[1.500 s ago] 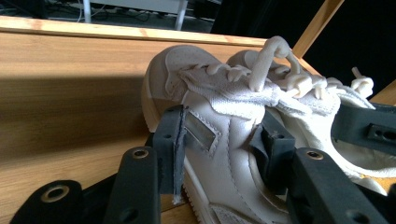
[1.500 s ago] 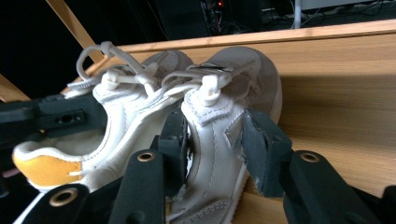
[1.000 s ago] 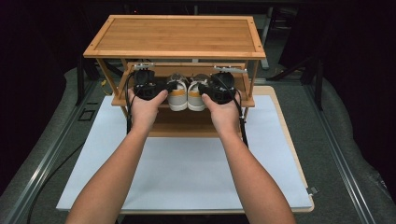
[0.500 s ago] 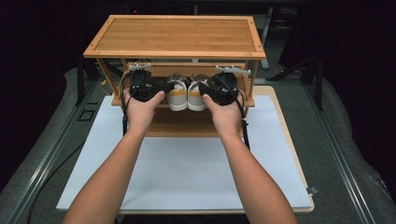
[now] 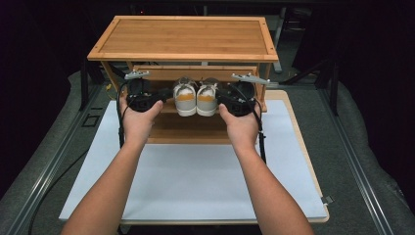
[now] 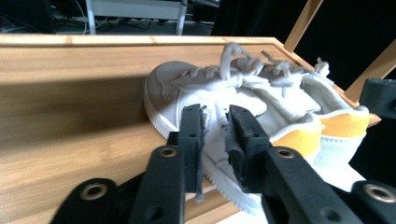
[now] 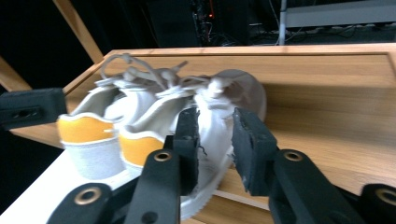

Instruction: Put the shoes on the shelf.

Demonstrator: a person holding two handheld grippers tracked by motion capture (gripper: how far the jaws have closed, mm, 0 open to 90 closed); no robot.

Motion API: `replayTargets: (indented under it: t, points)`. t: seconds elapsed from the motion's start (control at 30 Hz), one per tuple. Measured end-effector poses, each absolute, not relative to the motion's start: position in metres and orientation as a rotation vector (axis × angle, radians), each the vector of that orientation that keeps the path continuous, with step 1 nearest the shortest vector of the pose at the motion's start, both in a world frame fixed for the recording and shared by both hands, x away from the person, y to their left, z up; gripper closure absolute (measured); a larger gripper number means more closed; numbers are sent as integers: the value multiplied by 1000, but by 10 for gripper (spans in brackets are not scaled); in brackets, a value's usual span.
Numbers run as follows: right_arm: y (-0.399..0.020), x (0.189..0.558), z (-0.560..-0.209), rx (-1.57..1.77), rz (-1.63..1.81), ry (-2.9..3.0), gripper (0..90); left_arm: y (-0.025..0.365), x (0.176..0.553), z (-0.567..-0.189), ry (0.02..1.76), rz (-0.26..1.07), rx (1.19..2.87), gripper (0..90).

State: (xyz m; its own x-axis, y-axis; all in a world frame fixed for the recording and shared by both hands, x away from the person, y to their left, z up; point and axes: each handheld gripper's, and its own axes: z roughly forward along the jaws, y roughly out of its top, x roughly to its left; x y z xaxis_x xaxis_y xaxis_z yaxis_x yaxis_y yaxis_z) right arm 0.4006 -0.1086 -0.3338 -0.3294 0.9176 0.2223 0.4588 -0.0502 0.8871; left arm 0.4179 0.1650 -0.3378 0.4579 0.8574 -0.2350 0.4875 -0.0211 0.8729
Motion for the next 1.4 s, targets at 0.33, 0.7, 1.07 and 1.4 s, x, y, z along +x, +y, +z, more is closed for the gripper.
replayTargets:
  t: [0.33,0.7,1.07,1.4]
  points:
    - [-116,409,-351,1483,1339,1789,895,168,430,-358,1208,421,1682,896]
    - [-109,418,-364,1493,1343,1839,900,160,433,-372,1196,427,1673,898]
    - [-107,426,-365,1532,1381,1805,900,151,439,-369,1194,481,1719,900]
    - [-104,430,-365,1507,1356,1810,900,150,448,-368,1213,472,1701,900]
